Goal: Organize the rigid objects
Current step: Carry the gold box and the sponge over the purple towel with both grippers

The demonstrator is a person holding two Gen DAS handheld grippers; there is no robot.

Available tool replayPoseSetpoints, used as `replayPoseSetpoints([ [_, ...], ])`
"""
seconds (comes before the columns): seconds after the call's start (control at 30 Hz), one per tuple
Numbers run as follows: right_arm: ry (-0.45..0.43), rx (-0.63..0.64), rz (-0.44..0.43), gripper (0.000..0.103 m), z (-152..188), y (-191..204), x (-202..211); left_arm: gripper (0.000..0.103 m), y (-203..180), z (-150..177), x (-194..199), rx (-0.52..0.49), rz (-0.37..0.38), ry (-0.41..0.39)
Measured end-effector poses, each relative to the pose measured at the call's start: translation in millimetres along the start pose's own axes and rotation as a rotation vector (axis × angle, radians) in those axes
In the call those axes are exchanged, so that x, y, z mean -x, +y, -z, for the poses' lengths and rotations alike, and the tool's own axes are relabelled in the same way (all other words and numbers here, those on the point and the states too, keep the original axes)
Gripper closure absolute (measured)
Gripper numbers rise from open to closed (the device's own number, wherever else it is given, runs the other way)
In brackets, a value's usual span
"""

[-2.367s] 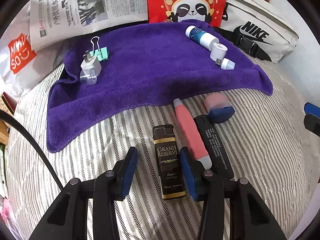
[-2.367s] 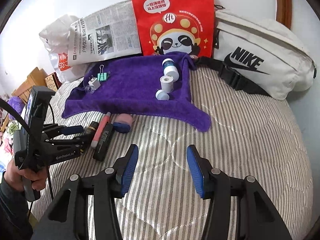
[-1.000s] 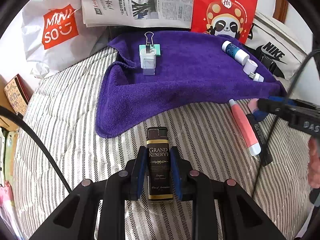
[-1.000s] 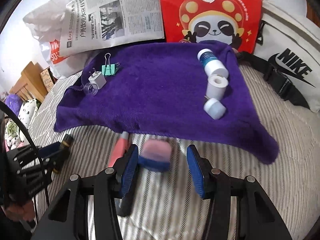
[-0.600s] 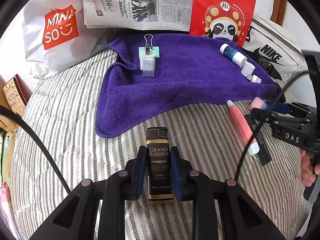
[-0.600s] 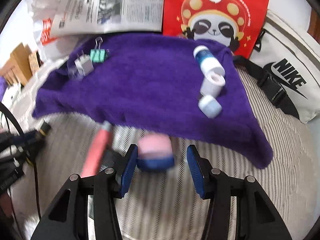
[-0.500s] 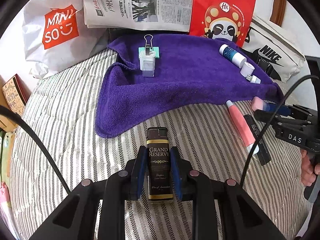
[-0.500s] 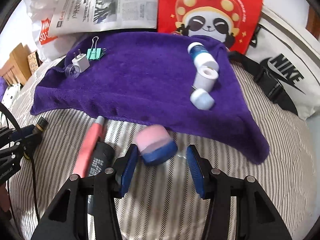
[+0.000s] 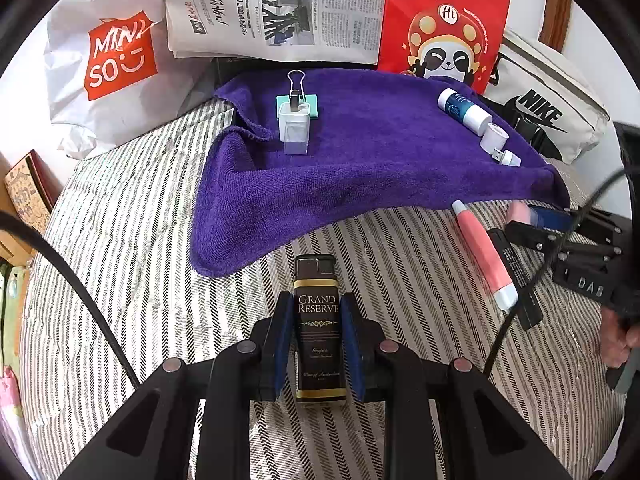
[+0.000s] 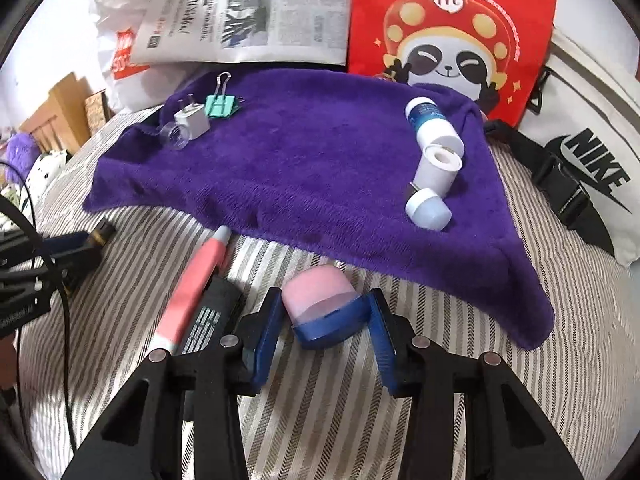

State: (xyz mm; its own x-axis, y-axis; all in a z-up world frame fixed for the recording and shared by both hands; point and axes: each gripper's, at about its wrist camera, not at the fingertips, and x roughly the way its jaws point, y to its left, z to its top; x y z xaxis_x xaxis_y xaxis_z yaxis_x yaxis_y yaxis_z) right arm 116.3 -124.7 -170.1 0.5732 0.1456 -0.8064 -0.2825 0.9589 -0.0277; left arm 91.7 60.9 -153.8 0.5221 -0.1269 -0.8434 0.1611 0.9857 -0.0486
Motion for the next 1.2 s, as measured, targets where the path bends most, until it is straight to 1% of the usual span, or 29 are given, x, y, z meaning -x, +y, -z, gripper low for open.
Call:
replayPoseSetpoints([
  [0.07, -0.009, -0.012, -0.007, 0.061, 1, -2, 0, 0.080, 0, 0, 0, 0.005, -0.003, -0.002],
  [0.17, 0.001, -0.036, -0.026, 0.060, -1, -5, 1, 0.080, -1, 0, 0, 0.017, -0.004, -0.001],
  [0.3, 0.010, -0.041, -0.075, 0.060, 1, -7, 8, 0.080, 6, -2, 1, 0.060, 0.020, 0.018],
  [0.47, -0.012, -0.043, -0.090, 0.060, 7, -12, 26, 0.080, 9, -2, 6, 0.084, 0.037, 0.032],
  [0.67, -0.043, -0.068, -0.123, 0.060, 5, -24, 43, 0.080, 11, -4, 16, 0.116, 0.071, 0.032],
  [0.87, -0.077, -0.063, -0.140, 0.060, 0, -30, 55, 0.080, 7, -12, 24, 0.114, 0.077, 0.026],
  [0.93, -0.085, -0.054, -0.142, 0.060, -2, -31, 58, 0.080, 6, -14, 27, 0.116, 0.057, 0.015],
  [1.2, -0.096, -0.032, -0.139, 0.060, -13, -35, 60, 0.080, -1, -28, 29, 0.092, 0.055, 0.011],
])
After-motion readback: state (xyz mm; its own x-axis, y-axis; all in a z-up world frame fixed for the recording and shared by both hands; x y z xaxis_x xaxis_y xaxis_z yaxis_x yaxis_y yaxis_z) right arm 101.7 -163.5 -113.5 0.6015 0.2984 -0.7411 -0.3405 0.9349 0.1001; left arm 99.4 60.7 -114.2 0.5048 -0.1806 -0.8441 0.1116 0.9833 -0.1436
